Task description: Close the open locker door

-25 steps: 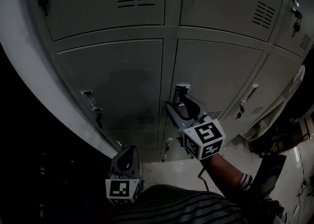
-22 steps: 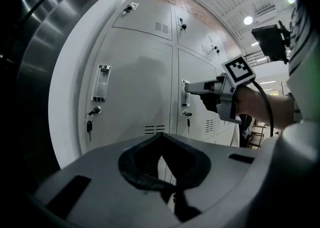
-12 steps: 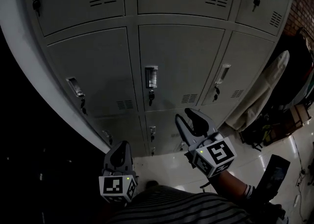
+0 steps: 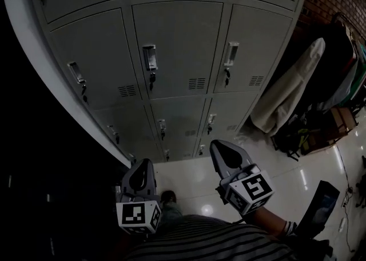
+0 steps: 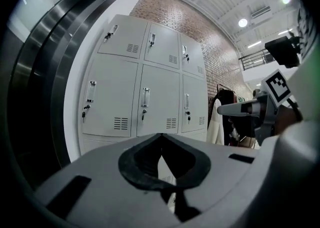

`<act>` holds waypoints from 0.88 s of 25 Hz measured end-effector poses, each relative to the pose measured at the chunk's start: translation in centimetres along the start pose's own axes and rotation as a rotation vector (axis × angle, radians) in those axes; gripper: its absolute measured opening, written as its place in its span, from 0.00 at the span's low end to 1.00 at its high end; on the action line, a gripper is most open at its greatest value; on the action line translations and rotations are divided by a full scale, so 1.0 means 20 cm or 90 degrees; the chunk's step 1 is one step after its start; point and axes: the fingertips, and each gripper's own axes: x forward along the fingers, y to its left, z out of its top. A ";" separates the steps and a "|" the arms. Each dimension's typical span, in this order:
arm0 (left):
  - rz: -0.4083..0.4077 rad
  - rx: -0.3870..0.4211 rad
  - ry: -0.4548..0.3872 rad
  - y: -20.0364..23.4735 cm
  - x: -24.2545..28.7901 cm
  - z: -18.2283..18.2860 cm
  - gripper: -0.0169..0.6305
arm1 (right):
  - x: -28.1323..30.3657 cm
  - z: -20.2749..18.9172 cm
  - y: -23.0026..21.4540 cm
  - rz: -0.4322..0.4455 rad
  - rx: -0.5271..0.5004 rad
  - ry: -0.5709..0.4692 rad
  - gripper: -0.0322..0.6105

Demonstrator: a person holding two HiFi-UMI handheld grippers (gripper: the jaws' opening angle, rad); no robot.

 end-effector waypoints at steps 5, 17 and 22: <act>-0.004 -0.002 0.007 -0.17 -0.12 -0.07 0.03 | -0.22 -0.09 -0.02 -0.012 0.020 0.012 0.05; -0.012 0.011 -0.008 -0.32 -0.18 -0.04 0.03 | -0.32 -0.09 0.02 0.012 0.012 0.013 0.05; -0.012 0.012 -0.009 -0.32 -0.16 -0.02 0.03 | -0.32 -0.09 0.01 0.010 0.010 0.012 0.05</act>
